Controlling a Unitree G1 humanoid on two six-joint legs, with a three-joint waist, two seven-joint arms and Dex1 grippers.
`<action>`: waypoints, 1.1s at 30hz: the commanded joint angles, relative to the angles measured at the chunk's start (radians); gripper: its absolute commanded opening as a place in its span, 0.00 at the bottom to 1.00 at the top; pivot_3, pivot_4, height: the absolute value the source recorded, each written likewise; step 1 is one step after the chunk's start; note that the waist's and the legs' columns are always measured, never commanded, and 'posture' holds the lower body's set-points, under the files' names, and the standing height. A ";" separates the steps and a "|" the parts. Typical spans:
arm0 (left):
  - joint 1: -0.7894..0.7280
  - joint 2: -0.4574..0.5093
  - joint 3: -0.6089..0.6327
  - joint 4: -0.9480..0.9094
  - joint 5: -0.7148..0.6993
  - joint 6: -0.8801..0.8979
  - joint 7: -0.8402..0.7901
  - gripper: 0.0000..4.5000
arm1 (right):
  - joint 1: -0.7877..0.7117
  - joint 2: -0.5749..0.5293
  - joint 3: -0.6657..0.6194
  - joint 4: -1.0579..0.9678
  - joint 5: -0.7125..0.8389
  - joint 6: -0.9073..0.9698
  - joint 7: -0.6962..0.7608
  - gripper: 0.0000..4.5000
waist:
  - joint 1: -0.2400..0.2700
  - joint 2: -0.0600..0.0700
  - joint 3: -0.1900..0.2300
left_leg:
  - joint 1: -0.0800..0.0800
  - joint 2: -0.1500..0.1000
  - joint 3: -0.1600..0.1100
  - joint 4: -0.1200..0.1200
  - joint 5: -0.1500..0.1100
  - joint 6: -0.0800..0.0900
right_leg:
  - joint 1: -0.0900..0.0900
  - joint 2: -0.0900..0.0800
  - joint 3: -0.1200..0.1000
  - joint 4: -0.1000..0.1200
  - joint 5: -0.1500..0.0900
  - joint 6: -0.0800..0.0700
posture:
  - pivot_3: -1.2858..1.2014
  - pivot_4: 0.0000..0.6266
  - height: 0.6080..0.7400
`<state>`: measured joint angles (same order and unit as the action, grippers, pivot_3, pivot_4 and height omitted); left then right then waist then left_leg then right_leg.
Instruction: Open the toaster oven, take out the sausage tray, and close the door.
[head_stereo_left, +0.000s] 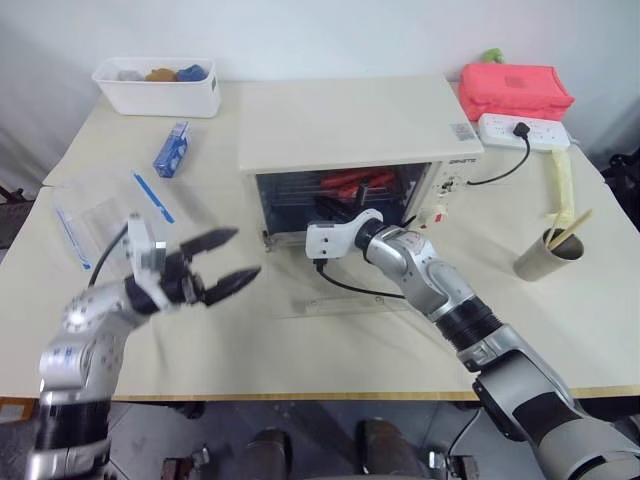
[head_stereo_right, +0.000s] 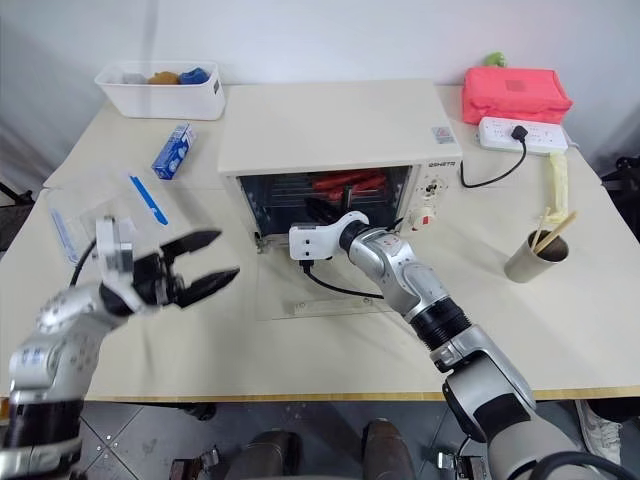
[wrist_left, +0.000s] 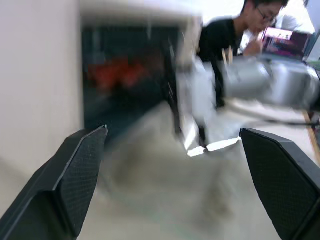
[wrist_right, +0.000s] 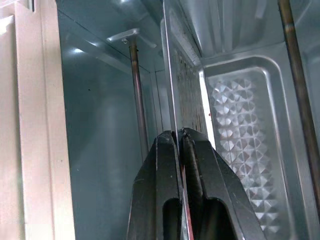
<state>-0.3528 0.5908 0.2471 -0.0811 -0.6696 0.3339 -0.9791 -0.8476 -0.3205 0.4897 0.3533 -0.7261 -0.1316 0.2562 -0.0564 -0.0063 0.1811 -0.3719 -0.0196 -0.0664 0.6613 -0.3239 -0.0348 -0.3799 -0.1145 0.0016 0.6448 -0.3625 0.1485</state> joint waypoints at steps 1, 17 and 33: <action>-0.086 -0.014 -0.014 0.079 -0.004 0.005 -0.012 1.00 | -0.030 0.001 -0.034 -0.075 0.027 -0.027 0.000 0.00 | -0.005 0.000 0.000 | 0.000 0.000 0.000 -0.001 0.000 0.000 | 0.000 0.000 0.000 0.000 0.000 0.000 | 0.52 0.24 1.00; -0.237 -0.022 -0.050 0.237 0.035 0.007 -0.067 1.00 | 0.071 -0.053 -0.068 -0.311 0.103 -0.033 0.204 0.00 | -0.003 0.000 0.000 | -0.003 0.000 0.000 -0.001 0.000 0.000 | -0.006 -0.001 -0.002 0.003 0.000 0.000 | 0.52 0.24 1.00; -0.281 -0.016 -0.094 0.320 0.072 0.045 -0.109 1.00 | 0.401 -0.245 -0.223 -0.748 0.186 -0.019 0.322 0.00 | 0.052 0.000 0.000 | -0.007 -0.002 -0.004 0.001 0.000 0.000 | -0.006 -0.001 -0.003 0.002 0.000 0.000 | 0.52 0.24 1.00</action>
<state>-0.6206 0.5646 0.1445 0.2292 -0.6110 0.3718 -1.0924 -0.4564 -0.5468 0.3292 -0.2858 -0.5678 -0.1095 0.5886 -0.0047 -0.0068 0.1813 -0.3794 -0.0225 -0.0703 0.6623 -0.3244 -0.0342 -0.3858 -0.1163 -0.0013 0.6463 -0.3624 0.1487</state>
